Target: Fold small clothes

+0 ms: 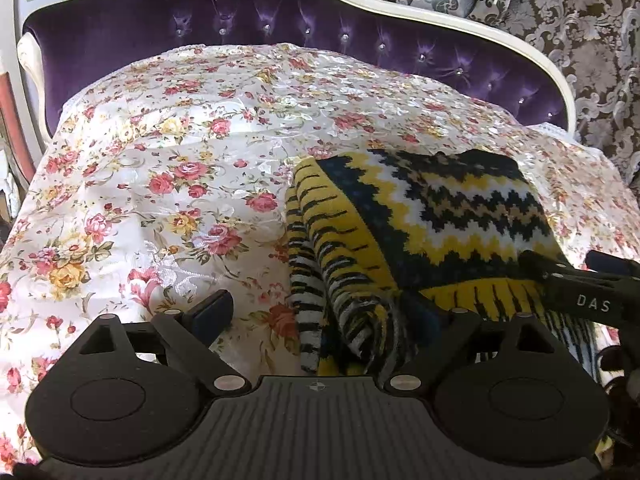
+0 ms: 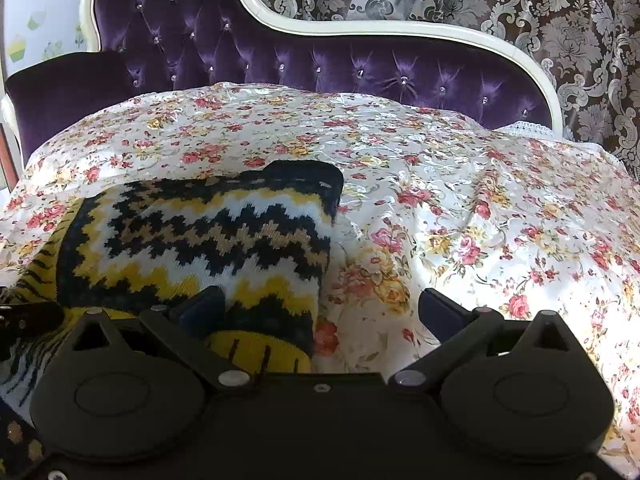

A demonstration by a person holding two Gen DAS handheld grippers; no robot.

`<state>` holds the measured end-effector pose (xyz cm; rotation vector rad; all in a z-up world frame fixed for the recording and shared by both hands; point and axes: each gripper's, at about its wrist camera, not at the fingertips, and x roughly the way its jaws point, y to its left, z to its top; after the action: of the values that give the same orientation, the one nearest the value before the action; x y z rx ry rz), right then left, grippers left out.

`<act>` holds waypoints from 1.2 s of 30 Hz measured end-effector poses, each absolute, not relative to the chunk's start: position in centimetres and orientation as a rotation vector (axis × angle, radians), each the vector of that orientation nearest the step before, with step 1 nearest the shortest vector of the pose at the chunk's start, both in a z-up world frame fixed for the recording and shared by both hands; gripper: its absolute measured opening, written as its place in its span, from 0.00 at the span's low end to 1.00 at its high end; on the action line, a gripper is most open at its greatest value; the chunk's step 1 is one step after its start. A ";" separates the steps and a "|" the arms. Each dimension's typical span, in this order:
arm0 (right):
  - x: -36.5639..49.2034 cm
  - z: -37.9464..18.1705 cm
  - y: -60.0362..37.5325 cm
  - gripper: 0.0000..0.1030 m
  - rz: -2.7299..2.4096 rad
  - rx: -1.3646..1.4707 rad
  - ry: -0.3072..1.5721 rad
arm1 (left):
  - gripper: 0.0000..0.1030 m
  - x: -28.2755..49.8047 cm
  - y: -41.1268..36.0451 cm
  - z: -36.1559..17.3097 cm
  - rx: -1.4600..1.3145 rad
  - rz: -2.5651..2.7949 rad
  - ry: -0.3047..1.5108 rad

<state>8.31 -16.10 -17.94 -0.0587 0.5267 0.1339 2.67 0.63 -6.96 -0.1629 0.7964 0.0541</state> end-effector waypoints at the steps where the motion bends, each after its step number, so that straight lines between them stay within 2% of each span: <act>1: 8.4 -17.9 -16.1 0.99 0.132 -0.057 0.526 | 0.88 2.6 0.5 -6.9 -0.159 0.059 0.794; 26: 3.1 -17.4 -18.0 1.00 0.219 0.070 0.597 | 0.88 -0.6 -0.5 -4.9 -0.128 0.096 0.765; 36: -1.3 -14.4 -19.5 1.00 0.266 0.138 0.495 | 0.88 -3.0 -1.0 -2.4 -0.103 0.133 0.726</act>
<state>-1.29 -19.45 -14.41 0.1376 0.4953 0.2663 -3.01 -1.02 -2.42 -0.1035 0.7255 0.1325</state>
